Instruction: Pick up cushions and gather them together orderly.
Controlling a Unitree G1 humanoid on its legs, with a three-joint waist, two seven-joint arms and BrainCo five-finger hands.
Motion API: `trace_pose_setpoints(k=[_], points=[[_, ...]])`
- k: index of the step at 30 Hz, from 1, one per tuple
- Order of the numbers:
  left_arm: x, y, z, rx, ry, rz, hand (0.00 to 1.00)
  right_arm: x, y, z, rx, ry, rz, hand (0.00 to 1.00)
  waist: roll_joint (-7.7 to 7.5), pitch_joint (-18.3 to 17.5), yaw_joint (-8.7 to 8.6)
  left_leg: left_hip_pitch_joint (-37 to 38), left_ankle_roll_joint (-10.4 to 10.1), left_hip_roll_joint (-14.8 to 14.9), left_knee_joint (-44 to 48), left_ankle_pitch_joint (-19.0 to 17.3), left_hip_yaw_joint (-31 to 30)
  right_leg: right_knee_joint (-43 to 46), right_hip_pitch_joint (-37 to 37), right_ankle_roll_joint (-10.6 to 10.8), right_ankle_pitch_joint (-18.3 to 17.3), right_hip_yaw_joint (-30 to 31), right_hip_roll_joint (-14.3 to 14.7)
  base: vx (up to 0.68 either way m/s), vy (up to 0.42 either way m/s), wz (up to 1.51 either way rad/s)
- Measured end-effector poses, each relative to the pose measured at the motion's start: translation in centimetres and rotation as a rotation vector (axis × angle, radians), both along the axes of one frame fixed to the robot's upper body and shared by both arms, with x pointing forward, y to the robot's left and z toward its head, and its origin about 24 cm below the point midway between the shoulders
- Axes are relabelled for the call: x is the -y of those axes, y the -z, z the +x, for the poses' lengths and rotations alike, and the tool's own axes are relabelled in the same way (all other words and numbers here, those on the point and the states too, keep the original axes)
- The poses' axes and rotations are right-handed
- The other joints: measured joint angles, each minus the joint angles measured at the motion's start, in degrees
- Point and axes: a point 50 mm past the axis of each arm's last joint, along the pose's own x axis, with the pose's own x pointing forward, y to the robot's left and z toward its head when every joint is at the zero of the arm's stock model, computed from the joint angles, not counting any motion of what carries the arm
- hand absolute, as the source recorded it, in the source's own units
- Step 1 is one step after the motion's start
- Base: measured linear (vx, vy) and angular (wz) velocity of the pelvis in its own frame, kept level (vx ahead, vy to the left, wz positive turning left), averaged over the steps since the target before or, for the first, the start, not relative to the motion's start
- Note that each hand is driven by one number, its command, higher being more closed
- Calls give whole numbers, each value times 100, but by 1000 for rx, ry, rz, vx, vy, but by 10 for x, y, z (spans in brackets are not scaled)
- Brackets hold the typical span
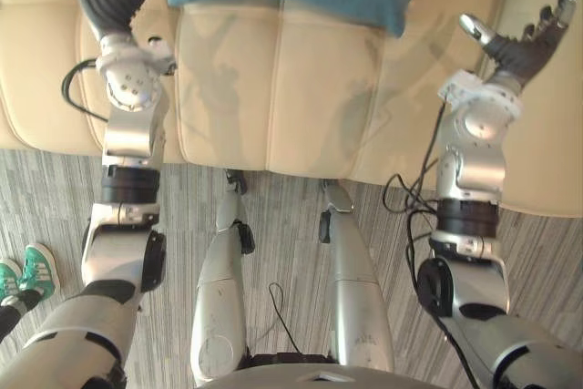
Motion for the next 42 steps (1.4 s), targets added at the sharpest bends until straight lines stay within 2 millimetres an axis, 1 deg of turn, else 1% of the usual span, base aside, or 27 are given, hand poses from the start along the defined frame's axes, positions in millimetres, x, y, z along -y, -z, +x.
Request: trace_pose_setpoints(k=[3, 5, 7, 9, 10, 11, 13, 14, 15, 16, 18, 20, 21, 23, 26, 28, 31, 32, 33, 34, 35, 36, 37, 38, 40, 41, 42], points=[[-11, 30, -14, -32, -16, -7, 0, 4, 22, -14, -33, -7, -46, 0, -4, -3, -20, 330, -3, 26, 261, -197, 40, 132, 353, 14, -148, 12, -8, 0, -85, -6], [-18, 58, -22, -92, -1, -19, 0, 5, 44, -19, -112, -36, -78, 0, -7, -5, -12, 570, 30, 52, 432, -316, 36, 192, 640, 16, -245, 6, -7, 27, -68, -3], [-21, 105, -32, -229, 34, -55, 0, 1, 80, -25, -240, -92, -98, 0, -11, -7, 13, 970, -7, 85, 674, -544, 21, 293, 1103, 2, -385, -6, -7, 48, -79, -2], [-25, 171, -57, -423, 67, -131, 0, -16, 126, -36, -399, -209, -103, 0, -97, -181, 20, 1365, -46, 140, 1051, -902, -4, 426, 1577, 5, -597, -36, -4, 60, -54, -4], [-25, 182, -62, -458, 76, -142, 0, -19, 134, -39, -429, -236, -110, 0, -108, -233, 23, 1421, -51, 154, 1108, -964, -14, 433, 1659, -3, -661, -48, 1, 84, -26, -3], [-23, 214, -77, -567, 98, -177, 0, -26, 158, -47, -535, -289, -154, 0, -143, -427, 54, 1596, -87, 195, 1223, -1117, -29, 411, 1904, -2, -762, -86, 15, 101, -18, -6], [-21, 259, -100, -731, 119, -228, 0, -36, 197, -56, -707, -354, -182, 0, -217, -616, 92, 1999, -133, 254, 1335, -1330, -10, 304, 2378, -13, -833, -81, 88, 93, -13, -12], [-19, 272, -108, -783, 120, -251, 0, -39, 210, -60, -756, -375, -174, 0, -230, -731, 103, 2059, -146, 279, 1369, -1395, -2, 253, 2469, -16, -839, -86, 105, 105, 13, -21], [-16, 304, -130, -909, 114, -302, 0, -47, 241, -71, -878, -426, -138, 0, -270, -1028, 150, 2279, -164, 323, 1346, -1486, 67, 61, 2730, -29, -829, -100, 127, 150, 33, -24], [-12, 326, -146, -1004, 106, -338, 0, -50, 262, -82, -956, -451, -91, 0, -274, -1205, 176, 2445, -179, 347, 1330, -1556, 102, -106, 2946, -35, -804, -110, 144, 145, 38, -24], [-7, 352, -168, -1134, 97, -361, 0, -54, 288, -97, -1062, -477, -33, 0, -278, -1417, 191, 2668, -184, 352, 1259, -1611, 130, -346, 3203, -21, -759, -109, 156, 114, 44, -12], [-4, 381, -198, -1291, 54, -414, 0, -59, 330, -127, -1245, -503, 74, 0, -324, -1726, 194, 2991, -196, 337, 1030, -1628, 228, -816, 3608, -11, -604, -93, 162, 144, 56, -13], [-4, 385, -202, -1314, 47, -420, 0, -59, 337, -133, -1276, -499, 100, 0, -333, -1763, 197, 3056, -196, 336, 991, -1629, 252, -907, 3680, -3, -565, -84, 163, 129, 44, -18], [-3, 402, -223, -1416, 13, -468, 0, -58, 366, -160, -1409, -463, 232, 0, -375, -1944, 203, 3353, -223, 311, 822, -1608, 347, -1286, 4011, 45, -362, 18, 163, 118, 36, -25], [0, 415, -242, -1506, -14, -535, 0, -52, 384, -184, -1497, -405, 361, 0, -382, -2045, 195, 3682, -233, 298, 744, -1654, 520, -1516, 4331, 62, -232, 136, 162, 96, 31, -28], [2, 419, -246, -1528, -18, -556, 0, -51, 389, -193, -1527, -388, 400, 0, -401, -2067, 205, 3769, -244, 305, 749, -1684, 628, -1527, 4356, 72, -202, 239, 172, 21, 25, -32], [6, 421, -247, -1546, -13, -570, 0, -52, 391, -195, -1527, -381, 431, 0, -430, -2069, 221, 3786, -228, 355, 899, -1776, 836, -1519, 4317, 72, -74, 364, 208, -30, 14, -36], [4, 422, -247, -1545, -19, -574, 0, -53, 392, -195, -1531, -384, 434, 0, -434, -2066, 242, 3748, -216, 418, 1076, -1870, 918, -1499, 4285, 115, 34, 318, 243, -145, -1, -62], [3, 421, -246, -1536, -34, -586, 0, -54, 393, -196, -1543, -388, 436, 0, -431, -2065, 316, 3690, -95, 563, 1305, -1987, 1065, -1544, 4197, 143, 398, 74, 320, -182, -30, -66], [3, 421, -246, -1533, -40, -593, 0, -53, 394, -196, -1545, -384, 438, 0, -383, -2060, 373, 3670, -68, 712, 1257, -1983, 1082, -1639, 4210, 158, 515, -22, 378, -227, -50, -59], [2, 421, -246, -1529, -53, -602, 0, -51, 392, -190, -1531, -378, 438, 0, -295, -1989, 352, 3633, -58, 821, 1277, -1952, 1101, -877, 4004, -25, 61, -472, 338, -227, -62, 1], [-1, 420, -245, -1527, -64, -586, 0, -50, 394, -197, -1543, -368, 453, 0, -359, -2006, 331, 3611, -56, 847, 1272, -1864, 973, 1016, 3698, -209, -862, -881, 125, -201, -61, 28], [-3, 419, -245, -1527, -70, -583, 0, -50, 394, -198, -1546, -365, 454, 0, -393, -2010, 339, 3612, -59, 846, 1271, -1827, 881, 1733, 3673, -127, -1085, -965, 8, -148, -103, 67], [-5, 419, -246, -1530, -78, -579, 0, -52, 397, -200, -1565, -371, 462, 0, -447, -2041, 348, 3600, -76, 816, 1219, -1696, 710, 2624, 3816, 54, -1253, -1044, -248, -134, -162, 61], [-9, 420, -252, -1540, -92, -576, 0, -56, 401, -205, -1594, -383, 477, 0, -563, -2121, 367, 3522, -125, 710, 1130, -1524, 560, 2804, 4061, 147, -1108, -1003, -505, -152, -211, 43], [-9, 420, -251, -1541, -100, -582, 0, -59, 401, -199, -1591, -394, 476, 0, -616, -2174, 466, 3332, -190, 639, 1050, -1360, 375, 2320, 4103, 306, -1361, -1065, -354, -142, -173, 8], [-5, 420, -249, -1542, -95, -587, 0, -57, 399, -193, -1578, -394, 465, 0, -551, -2174, 540, 3297, -174, 612, 940, -1331, 300, 2131, 4107, 288, -1380, -1046, -295, -181, -108, -23]])
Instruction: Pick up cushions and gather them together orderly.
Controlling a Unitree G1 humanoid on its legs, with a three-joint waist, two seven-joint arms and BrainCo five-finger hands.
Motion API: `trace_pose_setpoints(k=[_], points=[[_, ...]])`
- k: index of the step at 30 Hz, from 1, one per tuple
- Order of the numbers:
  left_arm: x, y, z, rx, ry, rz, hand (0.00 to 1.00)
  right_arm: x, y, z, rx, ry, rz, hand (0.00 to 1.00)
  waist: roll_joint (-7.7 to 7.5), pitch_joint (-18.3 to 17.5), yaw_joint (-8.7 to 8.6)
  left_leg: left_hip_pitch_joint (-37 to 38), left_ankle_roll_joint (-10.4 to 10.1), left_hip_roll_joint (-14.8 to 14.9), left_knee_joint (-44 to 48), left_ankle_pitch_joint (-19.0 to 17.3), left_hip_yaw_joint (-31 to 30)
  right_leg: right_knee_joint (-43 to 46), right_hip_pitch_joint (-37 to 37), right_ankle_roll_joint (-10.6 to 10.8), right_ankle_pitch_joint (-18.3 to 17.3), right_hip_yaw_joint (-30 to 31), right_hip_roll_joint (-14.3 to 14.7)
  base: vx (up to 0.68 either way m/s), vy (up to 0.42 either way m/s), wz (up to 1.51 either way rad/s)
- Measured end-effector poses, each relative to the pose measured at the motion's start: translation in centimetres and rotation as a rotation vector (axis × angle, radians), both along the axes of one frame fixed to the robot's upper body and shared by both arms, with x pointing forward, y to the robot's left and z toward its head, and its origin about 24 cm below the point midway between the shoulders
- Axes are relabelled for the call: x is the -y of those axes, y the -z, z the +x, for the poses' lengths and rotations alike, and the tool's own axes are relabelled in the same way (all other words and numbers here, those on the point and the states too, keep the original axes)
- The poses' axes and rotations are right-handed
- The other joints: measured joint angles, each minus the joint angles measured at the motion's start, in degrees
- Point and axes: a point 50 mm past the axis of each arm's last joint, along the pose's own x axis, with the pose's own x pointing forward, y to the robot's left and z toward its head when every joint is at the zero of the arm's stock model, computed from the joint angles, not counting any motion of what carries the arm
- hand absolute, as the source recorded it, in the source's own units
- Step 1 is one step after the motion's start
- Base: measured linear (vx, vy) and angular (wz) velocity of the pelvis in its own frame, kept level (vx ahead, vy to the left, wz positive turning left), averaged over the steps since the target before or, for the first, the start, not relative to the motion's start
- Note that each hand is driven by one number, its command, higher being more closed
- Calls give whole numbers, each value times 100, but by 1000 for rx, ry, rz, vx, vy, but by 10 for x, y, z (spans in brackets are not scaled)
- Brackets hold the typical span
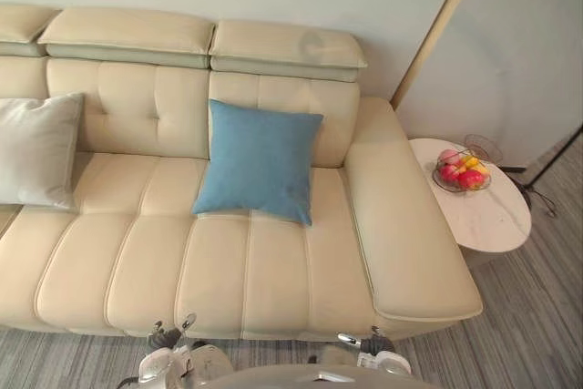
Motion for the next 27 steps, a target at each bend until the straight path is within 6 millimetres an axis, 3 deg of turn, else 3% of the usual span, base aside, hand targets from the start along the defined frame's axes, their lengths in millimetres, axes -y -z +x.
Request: trace_pose_setpoints(k=[1, 2, 4, 5, 7, 8, 9, 10, 11, 12, 13, 15, 18, 24, 27], points=[[7, 1, 0, 0, -1, -14, 0, 5, -3, 6, 12, -3, -22, 0, 178, -8, 87, -18, 113, -116, -241, 200, -109, -531, 81, -124, -73, -2, 125, -154, 15, -53], [11, 2, 1, -2, 8, -23, 0, 7, -6, 16, 29, -25, -48, 0, 264, -23, 107, -130, 41, -128, -432, 484, -81, -1185, 207, -252, -234, -23, 246, -115, 26, -49], [16, 1, 7, 5, 39, -25, 0, 5, -10, 28, 52, -51, -64, 0, 303, 50, 124, -324, 27, -132, -443, 628, -9, -1931, 365, -288, -399, -53, 315, -203, -86, -23], [24, 1, 15, 16, 67, -41, 0, 3, -14, 37, 71, -78, -74, 0, 476, 200, 83, -377, 55, -53, -521, 792, -54, -2205, 452, -310, -271, -179, 396, -298, -114, -1], [28, 1, 16, 16, 84, -44, 0, 3, -12, 34, 56, -82, -77, 0, 556, 227, 17, -318, 25, -39, -765, 867, -59, -2140, 383, -338, -236, -293, 432, -326, -51, 22], [29, 1, 15, 14, 88, -45, 0, 3, -12, 34, 53, -82, -76, 0, 566, 232, 2, -314, -7, -45, -814, 807, -49, -2151, 379, -364, -220, -323, 418, -281, -15, 24], [28, 1, 16, 16, 95, -41, 0, 2, -12, 33, 55, -75, -73, 0, 444, 240, -43, -331, -95, -105, -816, 548, -15, -2287, 363, -473, -162, -339, 274, -157, 39, 6], [23, -2, 20, 35, 97, -25, 0, 1, -11, 30, 53, -66, -73, 0, 332, 269, -12, -476, 101, -200, -262, 362, -25, -2363, 286, -501, -44, -340, 120, -189, 113, -9], [24, -2, 19, 33, 89, -30, 0, 6, -11, 28, 49, -60, -84, 0, 338, 268, -25, -556, 279, -300, 821, -69, -161, -2377, 228, -431, 59, -282, -2, -177, 137, -18], [25, -1, 18, 31, 88, -31, 0, 7, -11, 27, 46, -59, -86, 0, 355, 259, -37, -540, 287, -325, 1087, -344, -216, -2373, 212, -398, 85, -249, -19, -188, 206, -35], [28, 0, 15, 24, 79, -42, 0, 6, -8, 19, 29, -55, -81, 0, 409, 262, -55, -349, 152, -313, 1516, -1036, -373, -2322, 141, -335, 128, -71, 15, -127, 184, -36], [27, 1, 13, 21, 65, -45, 0, 6, -7, 15, 22, -41, -77, 0, 441, 283, -55, -261, 104, -352, 1527, -1353, -465, -2268, 75, -267, 184, 162, 82, -130, 190, -50], [15, 1, 8, 7, 61, -18, 0, -1, -3, 4, -2, -10, -47, 0, 181, 131, -177, -72, 179, -594, 1208, -1402, -91, -2770, 120, -259, 583, 518, -32, -87, 169, -51], [16, 2, 7, -10, 84, -15, 0, 3, -2, -1, -9, 19, -43, 0, 171, 115, -255, 23, 295, -706, 1166, -1485, 183, -3253, 158, -194, 1101, 979, 7, -16, 126, -43], [17, 4, 7, -29, 102, -16, 0, 3, -3, 1, 2, 19, -43, 0, 152, 70, -272, 160, 219, -571, 1164, -1543, 640, -3385, 58, -201, 1344, 1300, 202, 52, 46, -89]])
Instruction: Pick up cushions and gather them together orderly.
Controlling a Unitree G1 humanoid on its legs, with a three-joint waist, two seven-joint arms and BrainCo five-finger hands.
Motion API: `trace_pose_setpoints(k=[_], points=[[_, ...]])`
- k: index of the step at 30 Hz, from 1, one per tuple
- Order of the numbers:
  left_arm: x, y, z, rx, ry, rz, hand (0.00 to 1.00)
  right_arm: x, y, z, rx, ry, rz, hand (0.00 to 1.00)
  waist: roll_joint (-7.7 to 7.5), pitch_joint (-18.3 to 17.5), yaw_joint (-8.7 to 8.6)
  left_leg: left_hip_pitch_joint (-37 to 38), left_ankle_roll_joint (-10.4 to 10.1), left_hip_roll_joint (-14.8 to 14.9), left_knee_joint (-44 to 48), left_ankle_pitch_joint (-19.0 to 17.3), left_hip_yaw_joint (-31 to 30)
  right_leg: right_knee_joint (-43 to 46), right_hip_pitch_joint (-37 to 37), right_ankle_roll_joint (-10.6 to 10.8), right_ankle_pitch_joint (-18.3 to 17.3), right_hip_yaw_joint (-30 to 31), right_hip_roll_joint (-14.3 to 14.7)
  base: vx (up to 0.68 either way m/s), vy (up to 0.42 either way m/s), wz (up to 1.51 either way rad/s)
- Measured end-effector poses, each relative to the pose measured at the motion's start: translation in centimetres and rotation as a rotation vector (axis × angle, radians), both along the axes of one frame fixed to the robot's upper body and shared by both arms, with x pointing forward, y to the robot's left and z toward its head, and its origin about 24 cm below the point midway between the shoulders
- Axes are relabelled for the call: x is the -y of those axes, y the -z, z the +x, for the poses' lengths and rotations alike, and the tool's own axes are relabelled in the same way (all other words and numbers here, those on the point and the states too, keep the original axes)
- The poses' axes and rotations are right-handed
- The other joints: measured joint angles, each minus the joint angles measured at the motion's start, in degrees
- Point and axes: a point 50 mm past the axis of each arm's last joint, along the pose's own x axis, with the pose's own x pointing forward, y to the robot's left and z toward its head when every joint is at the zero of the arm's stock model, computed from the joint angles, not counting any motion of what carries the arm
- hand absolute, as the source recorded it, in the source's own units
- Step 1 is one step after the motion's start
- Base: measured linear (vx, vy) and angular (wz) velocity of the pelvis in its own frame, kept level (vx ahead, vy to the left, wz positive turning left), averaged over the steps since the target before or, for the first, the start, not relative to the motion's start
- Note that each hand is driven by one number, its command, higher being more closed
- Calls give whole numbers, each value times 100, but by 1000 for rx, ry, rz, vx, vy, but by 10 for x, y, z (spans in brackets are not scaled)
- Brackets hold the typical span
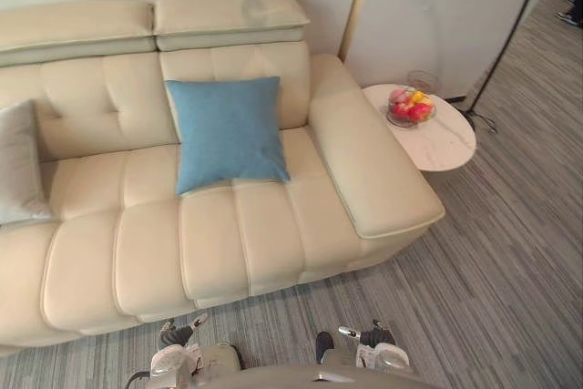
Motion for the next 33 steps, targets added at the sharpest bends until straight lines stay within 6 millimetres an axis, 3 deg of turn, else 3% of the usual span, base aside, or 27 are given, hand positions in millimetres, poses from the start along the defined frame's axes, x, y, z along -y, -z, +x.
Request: trace_pose_setpoints(k=[1, 2, 3, 5, 7, 8, 9, 10, 11, 12, 13, 14, 15, 16, 17, 19, 21, 24, 25, 26, 27, 30, 32, 33], points=[[1, 1, 0, -7, 3, -4, 0, 0, -1, 2, 5, -3, 0, 0, 62, 12, 15, 57, -1, 89, -41, 1, 280, -70, -110, -8, 187, -17, 91, 45, -1, -151], [3, 2, -2, -17, 10, -10, 0, -1, -2, 7, 14, -8, 1, 0, 88, -21, 35, 154, 121, 246, -155, 114, 704, -250, -252, -200, 495, -333, 205, 30, -21, -163], [3, 3, -3, -25, 16, -11, 0, -1, -3, 11, 20, -11, 2, 0, 174, 12, 5, 174, 172, 332, -185, 150, 945, -231, -344, -310, 476, -687, 207, 36, -57, -164], [8, 3, 0, -23, 49, -18, 0, 4, -3, 12, 16, -14, -11, 0, 239, 43, -55, 460, 132, 449, -236, 181, 1695, 459, -622, -1035, -129, -2722, -55, 36, -59, -154], [4, 3, -2, -28, 59, -13, 0, 6, -2, 11, 8, -20, -18, 0, 178, 15, -67, 617, 142, 357, -260, 209, 1721, 535, -610, -1095, -62, -3255, -95, 33, -144, -156], [5, 4, -4, -38, 59, -17, 0, 10, -2, 13, -12, -55, -35, 0, 241, 54, -35, 793, 188, 225, -570, 292, 1438, 326, -564, -1380, -320, -3438, 24, 14, -210, -163], [7, 5, -5, -43, 62, -24, 0, 11, -1, 14, -18, -61, -37, 0, 259, 92, -46, 881, 162, 211, -739, 275, 1414, 322, -540, -1325, -523, -3614, 46, -8, -217, -165], [11, 6, -6, -49, 73, -30, 0, 17, -2, 13, -25, -58, -53, 0, 396, 61, -35, 1017, 179, 185, -1082, 222, 1463, 452, -564, -793, -931, -3989, 16, 27, -145, -160], [16, 8, -11, -65, 89, -40, 0, 27, -6, 20, -11, -57, -78, 0, 592, 36, -52, 1140, -113, 336, -1158, 18, 1785, 2055, -939, -1141, -1502, -3750, -352, 61, -182, -147], [15, 8, -11, -67, 93, -38, 0, 27, -6, 19, -12, -59, -80, 0, 521, 42, -138, 1180, -220, 313, -979, -45, 1888, 2424, -956, -1090, -1638, -3606, -476, 123, -163, -141], [10, 7, -13, -68, 83, -29, 0, 25, -3, 14, -29, -65, -78, 0, 460, 73, -144, 1215, -493, 493, -406, -280, 1996, 2368, -794, -654, -2045, -3283, -448, 189, -170, -88], [13, 8, -10, -75, 110, -31, 0, 29, -5, 15, -25, -62, -85, 0, 571, 148, -125, 1110, -410, 817, 161, -428, 1937, 2239, -732, -641, -2023, -3014, -165, 227, -201, -136], [15, 8, -8, -75, 127, -34, 0, 29, -5, 17, -26, -80, -93, 0, 735, 123, -104, 831, -151, 1269, 1164, -365, 1634, 2014, -649, -767, -1932, -2746, 193, 253, -251, -151], [15, 7, -5, -60, 130, -32, 0, 28, -5, 17, -25, -85, -93, 0, 668, 219, -107, 539, 184, 1470, 1979, -400, 1214, 1839, -516, -959, -1879, -2491, 394, 201, -171, -150], [14, 6, -3, -50, 129, -30, 0, 27, -5, 16, -27, -77, -89, 0, 646, 258, -110, 352, 318, 1449, 2397, -502, 879, 1758, -420, -989, -1861, -2284, 485, 206, -119, -140], [16, 3, 5, -25, 132, -29, 0, 28, -5, 16, -32, -63, -102, 0, 607, 356, -63, -124, 115, 909, 2656, -685, -225, 1569, -72, -1015, -1847, -1703, 672, 219, -11, -147], [17, 0, 11, 3, 137, -27, 0, 29, -1, 8, -60, -54, -101, 0, 572, 391, 43, -473, 117, 458, 2231, -695, -800, 1500, 107, -1007, -1847, -1175, 765, 243, 93, -160], [21, -3, 18, 41, 126, -32, 0, 28, -2, 7, -43, -20, -95, 0, 543, 442, 123, -982, 61, 50, 1423, -642, -1473, 1421, 283, -884, -1904, -426, 839, 239, 203, -141], [22, -4, 19, 50, 125, -32, 0, 28, -1, 5, -48, -7, -95, 0, 546, 440, 171, -1045, -23, -132, 882, -473, -1902, 1421, 325, -769, -1969, -85, 855, 297, 334, -153], [22, -4, 19, 48, 126, -34, 0, 28, -1, 4, -50, -7, -95, 0, 563, 426, 179, -1035, -150, -180, 481, -63, -2169, 1450, 342, -647, -2039, 135, 897, 275, 305, -147], [25, -3, 19, 48, 125, -40, 0, 27, -1, 4, -51, -4, -92, 0, 557, 406, 196, -927, -63, -207, 406, 303, -2173, 1489, 350, -564, -2091, 270, 893, 334, 353, -124], [13, -5, 19, 47, 129, -11, 0, 15, 3, -4, -55, 35, -49, 0, 246, 309, 180, -730, 193, -287, 398, 172, -1561, 1360, 395, -245, -1989, 430, 579, 353, 332, -91], [11, -5, 21, 46, 131, -5, 0, 10, 3, -4, -45, 43, -36, 0, 123, 286, 273, -433, 307, -320, 212, 42, -1066, 1380, 341, -141, -1890, 422, 431, 243, 199, -103], [11, -4, 19, 40, 131, -5, 0, 9, 2, -1, -37, 42, -33, 0, 158, 307, 288, -299, 320, -318, 112, 28, -855, 1476, 269, -110, -1846, 390, 386, 252, 191, -122]])
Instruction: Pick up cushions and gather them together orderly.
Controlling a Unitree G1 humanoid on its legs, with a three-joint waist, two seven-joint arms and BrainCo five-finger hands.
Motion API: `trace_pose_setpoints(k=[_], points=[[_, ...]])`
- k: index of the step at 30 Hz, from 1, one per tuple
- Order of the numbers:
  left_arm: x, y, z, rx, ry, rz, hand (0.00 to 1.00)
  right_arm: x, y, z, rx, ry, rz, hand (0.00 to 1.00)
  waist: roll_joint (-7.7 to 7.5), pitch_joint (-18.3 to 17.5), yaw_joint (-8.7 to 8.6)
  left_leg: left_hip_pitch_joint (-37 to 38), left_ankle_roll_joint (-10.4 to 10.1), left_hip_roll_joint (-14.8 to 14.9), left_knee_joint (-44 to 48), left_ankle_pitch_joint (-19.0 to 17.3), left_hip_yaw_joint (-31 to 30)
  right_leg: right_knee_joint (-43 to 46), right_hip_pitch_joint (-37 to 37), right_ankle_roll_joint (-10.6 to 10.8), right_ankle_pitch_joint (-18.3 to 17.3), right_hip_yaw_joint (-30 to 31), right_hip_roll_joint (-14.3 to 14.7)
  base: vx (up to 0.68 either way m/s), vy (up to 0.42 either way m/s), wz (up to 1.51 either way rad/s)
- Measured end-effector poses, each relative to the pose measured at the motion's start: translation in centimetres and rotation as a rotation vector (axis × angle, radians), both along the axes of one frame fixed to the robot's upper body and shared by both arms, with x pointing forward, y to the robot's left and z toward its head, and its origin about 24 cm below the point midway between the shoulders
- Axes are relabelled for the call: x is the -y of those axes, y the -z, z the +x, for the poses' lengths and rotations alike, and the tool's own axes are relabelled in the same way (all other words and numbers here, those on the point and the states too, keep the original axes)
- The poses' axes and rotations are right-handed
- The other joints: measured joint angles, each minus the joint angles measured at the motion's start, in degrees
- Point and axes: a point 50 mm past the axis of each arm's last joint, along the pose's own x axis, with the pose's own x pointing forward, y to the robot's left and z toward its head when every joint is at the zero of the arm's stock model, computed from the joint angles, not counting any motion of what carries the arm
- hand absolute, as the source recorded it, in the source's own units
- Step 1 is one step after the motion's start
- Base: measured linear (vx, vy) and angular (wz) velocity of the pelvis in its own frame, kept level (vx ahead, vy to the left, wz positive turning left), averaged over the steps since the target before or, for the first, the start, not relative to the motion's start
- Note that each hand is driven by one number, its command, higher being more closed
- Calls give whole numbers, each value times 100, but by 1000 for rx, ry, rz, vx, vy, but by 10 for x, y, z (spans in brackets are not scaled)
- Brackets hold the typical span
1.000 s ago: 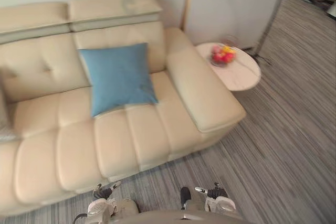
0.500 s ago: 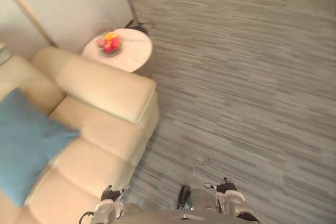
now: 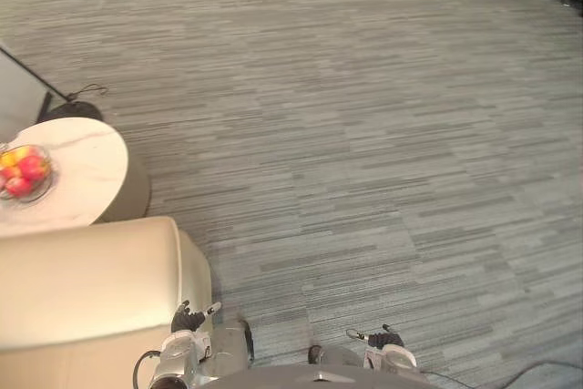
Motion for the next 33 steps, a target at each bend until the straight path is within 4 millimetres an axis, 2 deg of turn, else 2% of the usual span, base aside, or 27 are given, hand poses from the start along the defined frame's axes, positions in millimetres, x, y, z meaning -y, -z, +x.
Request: trace_pose_setpoints(k=[1, 3, 4, 5, 6, 7, 8, 10, 11, 12, 13, 14, 15, 16, 17, 18, 19, 21, 22, 24, 25, 26, 27, 28, 30, 32, 33], points=[[1, 1, -1, -7, 3, 0, 0, -1, -2, 6, 17, -3, 3, 0, -18, -4, -6, 212, 13, 22, -155, 0, 344, 269, -199, 111, 100, -157, -42, 187, 131, -132], [0, 1, -2, -19, 14, 7, 0, -3, -5, 19, 48, -6, 13, 0, 77, 52, -46, 446, 44, 118, -297, 15, 746, 581, -519, 159, 265, -1041, -251, 154, 85, -133], [-2, 1, -2, -24, 38, 21, 0, -5, -7, 25, 59, -18, 18, 0, 102, 70, -45, 553, 45, 166, -348, 15, 1002, 596, -646, 38, 289, -1952, -487, 135, 13, -131], [-6, 1, -2, -32, 47, 35, 0, -8, -8, 30, 65, -40, 19, 0, 139, 103, -49, 634, 45, 187, -383, 15, 1168, 420, -699, -180, 392, -2839, -687, 120, -26, -132], [-9, 1, -2, -34, 50, 43, 0, -11, -9, 33, 68, -58, 20, 0, 20, 71, -47, 701, 45, 181, -394, 15, 1263, 206, -709, -346, 557, -3424, -796, 148, -95, -122], [-13, 1, -3, -38, 46, 53, 0, -11, -9, 36, 66, -63, 21, 0, 19, 90, -33, 773, 31, 159, -422, 6, 1306, 63, -700, -467, 610, -3890, -826, 147, -113, -95], [-15, 1, -3, -39, 45, 59, 0, -9, -10, 37, 70, -62, 16, 0, 63, 110, -41, 808, 30, 171, -444, 7, 1285, 21, -674, -515, 625, -3989, -810, 190, -151, -87], [-6, 2, -1, -35, 46, 32, 0, 5, -11, 35, 70, -48, -17, 0, 279, 192, -226, 896, 8, 223, -439, -6, 1249, -175, -575, -548, 644, -3810, -604, 164, -112, -57], [-4, 2, -1, -35, 51, 29, 0, 8, -11, 33, 65, -44, -22, 0, 310, 202, -237, 906, -8, 252, -396, -15, 1250, -206, -562, -550, 641, -3762, -568, 126, -60, -43], [-2, 2, 0, -35, 54, 24, 0, 10, -9, 28, 55, -31, -23, 0, 340, 214, -252, 853, -63, 372, -111, -48, 1247, -304, -487, -570, 617, -3698, -465, 115, -51, -38], [-1, 2, 1, -35, 63, 24, 0, 15, -8, 22, 42, -10, -29, 0, 351, 261, -257, 647, -85, 610, 637, -65, 1174, -445, -323, -578, 575, -3635, -338, 101, -56, -34], [0, 2, 2, -35, 70, 22, 0, 16, -7, 19, 34, -7, -31, 0, 368, 283, -269, 496, -49, 750, 1116, -41, 1053, -507, -226, -575, 554, -3612, -262, 103, -64, -31], [3, 1, 5, -21, 68, 12, 0, 18, -6, 14, 25, 10, -41, 0, 446, 341, -260, 238, 76, 1009, 1962, 66, 812, -551, -54, -595, 485, -3582, -124, 93, -20, -44], [3, -2, 9, 0, 70, 14, 0, 20, -7, 14, 32, 27, -47, 0, 529, 449, -238, -122, 279, 1249, 3028, 567, 464, -469, 131, -624, 301, -3407, 9, 94, 9, -51], [3, -3, 11, 8, 71, 16, 0, 19, -7, 14, 37, 32, -44, 0, 529, 495, -213, -258, 278, 1274, 3342, 844, 328, -414, 193, -619, 240, -3329, 16, 63, 46, -55], [2, -4, 12, 16, 71, 19, 0, 19, -7, 14, 39, 33, -44, 0, 471, 541, -173, -364, 222, 1265, 3566, 769, 197, -365, 212, -687, 135, -3218, 15, 103, 71, -72], [2, -6, 16, 32, 72, 21, 0, 17, -10, 18, 66, 35, -47, 0, 481, 551, -144, -647, 109, 1150, 3744, 222, -82, -233, 181, -685, -11, -2923, 24, 117, 70, -73], [2, -7, 17, 40, 74, 23, 0, 17, -12, 22, 79, 35, -52, 0, 493, 557, -141, -954, -26, 936, 3451, -160, -317, -243, 168, -641, -50, -2651, 26, 125, 84, -81], [1, -9, 20, 54, 72, 26, 0, 17, -12, 22, 79, 35, -53, 0, 489, 564, -66, -1075, -77, 820, 3042, -284, -339, -273, 169, -608, -70, -2434, 23, 178, 151, -104], [0, -10, 22, 65, 70, 28, 0, 18, -12, 21, 78, 37, -56, 0, 492, 572, 16, -1226, -163, 632, 2205, -307, -411, -333, 193, -568, -93, -2127, 1, 192, 172, -90], [0, -11, 22, 70, 68, 30, 0, 17, -12, 22, 78, 39, -58, 0, 487, 575, 50, -1273, -287, 474, 1485, -233, -534, -333, 190, -493, -136, -1938, -40, 222, 209, -87], [0, -10, 20, 63, 67, 30, 0, 18, -12, 22, 76, 39, -60, 0, 522, 554, 94, -1204, -476, 393, 634, 9, -700, -324, 174, -363, -211, -1737, -26, 316, 294, -114], [-4, -9, 18, 58, 65, 38, 0, 18, -11, 20, 67, 39, -60, 0, 520, 553, 174, -1058, -267, 351, 592, 281, -579, -323, 202, -239, -268, -1455, -30, 351, 277, -105], [-9, -8, 14, 40, 68, 49, 0, 11, -10, 21, 72, 37, -41, 0, 337, 470, 188, -1005, -231, 221, 513, 65, -391, -344, 205, -167, -258, -1200, -90, 421, 224, -66], [-13, -8, 12, 38, 46, 52, 0, 7, -7, 14, 52, 50, -28, 0, 169, 422, 203, -922, 65, 17, 589, -82, -179, 53, 194, -29, -364, -971, -259, 504, 181, -23], [-14, -6, 7, 20, 30, 50, 0, 3, -7, 15, 62, 52, -15, 0, 129, 414, 266, -675, 274, -110, 694, -260, 67, 527, 169, 140, -403, -869, -453, 445, 166, -30], [-15, -5, 5, 16, 29, 50, 0, 2, -7, 16, 67, 54, -13, 0, 123, 415, 266, -563, 294, -160, 691, -317, 98, 822, 99, 235, -395, -827, -514, 428, 163, -39]])
